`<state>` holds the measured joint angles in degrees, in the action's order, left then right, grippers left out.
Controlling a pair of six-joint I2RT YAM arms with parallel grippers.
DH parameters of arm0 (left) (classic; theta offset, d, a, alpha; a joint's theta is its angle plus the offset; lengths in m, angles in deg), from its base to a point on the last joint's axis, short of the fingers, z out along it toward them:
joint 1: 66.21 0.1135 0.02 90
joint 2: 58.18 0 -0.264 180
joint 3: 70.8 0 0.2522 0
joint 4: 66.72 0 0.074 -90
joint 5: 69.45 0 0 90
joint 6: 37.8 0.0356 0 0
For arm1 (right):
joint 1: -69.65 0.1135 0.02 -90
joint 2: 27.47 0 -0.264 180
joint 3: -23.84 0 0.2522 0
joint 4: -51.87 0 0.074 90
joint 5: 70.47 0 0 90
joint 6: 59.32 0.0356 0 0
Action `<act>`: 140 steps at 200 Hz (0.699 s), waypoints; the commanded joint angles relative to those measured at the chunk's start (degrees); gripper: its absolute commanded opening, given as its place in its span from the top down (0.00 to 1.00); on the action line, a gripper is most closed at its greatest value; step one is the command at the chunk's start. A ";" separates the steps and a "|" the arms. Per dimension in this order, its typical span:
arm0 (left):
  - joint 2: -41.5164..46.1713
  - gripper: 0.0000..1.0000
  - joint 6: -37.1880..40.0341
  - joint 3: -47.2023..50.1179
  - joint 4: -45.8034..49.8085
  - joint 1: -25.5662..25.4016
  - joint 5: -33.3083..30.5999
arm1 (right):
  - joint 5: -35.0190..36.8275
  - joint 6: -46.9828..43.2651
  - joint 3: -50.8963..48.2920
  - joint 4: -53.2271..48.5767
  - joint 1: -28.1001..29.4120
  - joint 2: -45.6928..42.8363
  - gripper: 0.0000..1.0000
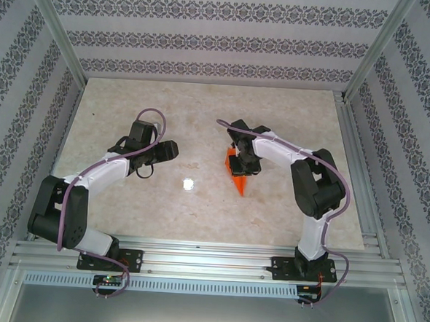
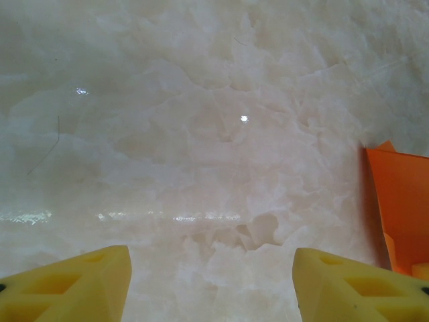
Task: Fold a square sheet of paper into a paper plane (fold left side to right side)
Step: Press the paper plane at the center of the table, then pick up the paper plane at the center of the table.
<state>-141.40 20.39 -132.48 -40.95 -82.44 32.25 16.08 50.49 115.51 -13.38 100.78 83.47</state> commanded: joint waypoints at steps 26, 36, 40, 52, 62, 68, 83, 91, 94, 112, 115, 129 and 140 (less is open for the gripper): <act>-0.63 0.35 0.70 -1.58 -0.82 0.12 0.47 | 0.90 -0.44 1.28 -0.02 0.49 2.24 0.85; -0.63 0.35 0.70 -1.63 -0.77 0.06 0.48 | 0.64 -0.30 1.28 0.15 0.51 2.44 0.85; -0.63 0.35 0.70 -1.59 -0.84 0.11 0.53 | 0.63 -0.30 1.21 0.24 0.51 2.53 0.85; -0.74 0.35 0.70 -1.64 -0.77 0.04 0.58 | 0.38 -0.22 1.20 0.43 0.51 2.70 0.85; -0.76 0.35 0.73 -1.69 -0.70 0.01 0.57 | 0.28 -0.21 1.19 0.66 0.53 2.90 0.84; -0.79 0.35 0.68 -1.77 -0.69 0.06 0.52 | 0.28 -0.21 1.20 0.81 0.51 3.21 0.84; -0.67 0.35 0.79 -1.85 -0.58 0.05 0.55 | 0.19 -0.26 1.03 1.04 0.59 4.04 0.84; -0.63 0.35 0.82 -1.87 -0.52 0.08 0.47 | 0.28 -0.21 1.02 1.05 0.59 4.64 0.84; -0.67 0.35 0.81 -1.87 -0.58 0.06 0.53 | 0.32 -0.26 1.02 1.04 0.59 4.83 0.84; -0.67 0.35 0.90 -1.92 -0.41 -0.01 0.56 | 0.20 -0.30 1.02 1.09 0.59 5.65 0.86; -0.62 0.35 0.88 -1.98 -0.40 0.06 0.54 | 0.12 -0.30 1.03 1.04 0.59 5.65 0.87; -0.63 0.35 0.97 -2.14 -0.23 0.07 0.60 | 0.10 -0.39 1.23 0.73 0.64 5.29 0.89; -0.63 0.35 1.05 -2.10 -0.13 0.10 0.52 | 0.51 -0.34 1.41 0.34 0.66 4.37 0.90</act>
<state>-141.79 20.39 -132.65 -40.95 -82.44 32.25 16.04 50.45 116.23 -12.94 100.78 87.25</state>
